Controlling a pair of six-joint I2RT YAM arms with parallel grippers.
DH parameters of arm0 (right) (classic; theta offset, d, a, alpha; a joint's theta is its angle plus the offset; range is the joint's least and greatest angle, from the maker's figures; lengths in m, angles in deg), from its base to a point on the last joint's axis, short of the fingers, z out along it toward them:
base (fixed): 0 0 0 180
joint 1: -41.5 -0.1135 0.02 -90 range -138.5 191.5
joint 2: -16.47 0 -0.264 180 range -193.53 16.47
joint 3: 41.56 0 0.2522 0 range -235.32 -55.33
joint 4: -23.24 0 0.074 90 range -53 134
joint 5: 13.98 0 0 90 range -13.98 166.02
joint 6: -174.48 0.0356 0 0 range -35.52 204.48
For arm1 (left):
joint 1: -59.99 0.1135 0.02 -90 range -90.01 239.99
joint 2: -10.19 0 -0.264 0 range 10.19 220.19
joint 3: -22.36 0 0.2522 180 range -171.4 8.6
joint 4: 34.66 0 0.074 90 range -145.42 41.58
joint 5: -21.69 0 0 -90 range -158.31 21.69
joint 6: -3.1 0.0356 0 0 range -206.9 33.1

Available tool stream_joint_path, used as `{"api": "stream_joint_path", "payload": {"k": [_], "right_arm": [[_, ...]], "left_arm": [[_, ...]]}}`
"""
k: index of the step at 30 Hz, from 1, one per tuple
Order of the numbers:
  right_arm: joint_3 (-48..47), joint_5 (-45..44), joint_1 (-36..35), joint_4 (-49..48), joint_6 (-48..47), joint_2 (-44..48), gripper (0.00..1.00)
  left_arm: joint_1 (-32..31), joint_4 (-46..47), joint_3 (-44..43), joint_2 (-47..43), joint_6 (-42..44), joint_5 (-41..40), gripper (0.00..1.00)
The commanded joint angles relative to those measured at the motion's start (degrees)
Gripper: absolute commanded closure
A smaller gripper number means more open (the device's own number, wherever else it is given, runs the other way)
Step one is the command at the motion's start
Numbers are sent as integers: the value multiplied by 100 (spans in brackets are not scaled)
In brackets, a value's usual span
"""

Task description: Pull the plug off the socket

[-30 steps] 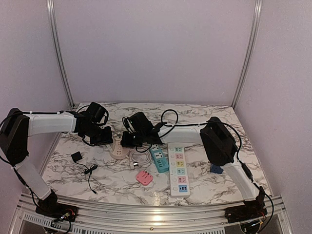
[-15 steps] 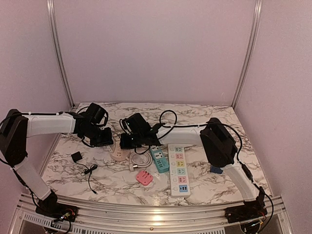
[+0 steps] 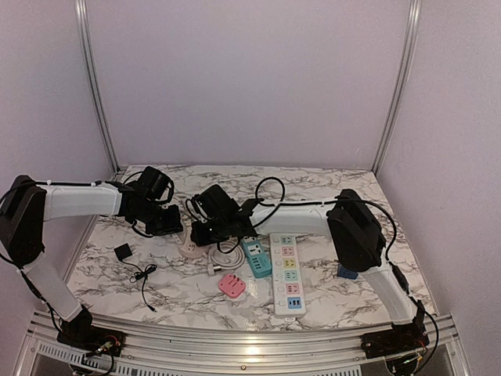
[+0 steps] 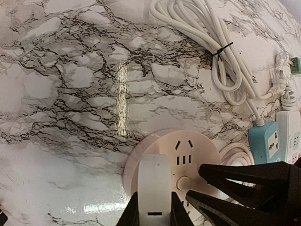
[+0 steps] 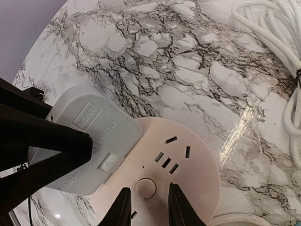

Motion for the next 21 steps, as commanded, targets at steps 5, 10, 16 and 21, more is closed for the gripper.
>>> {"api": "stream_joint_path", "payload": {"k": [5, 10, 16, 21], "right_arm": [[16, -791, -274, 500, -444, 38, 72], [33, -975, -335, 614, -464, -66, 72], [90, -1236, -410, 728, -534, -173, 72], [133, -1167, -414, 697, -522, -211, 72]], "left_arm": [[-4, -4, -1, 56, -190, 393, 99], [92, 100, 12, -55, -326, 632, 99], [168, 194, -14, -252, -429, 819, 99], [170, 313, 1, -396, -381, 888, 99]]}}
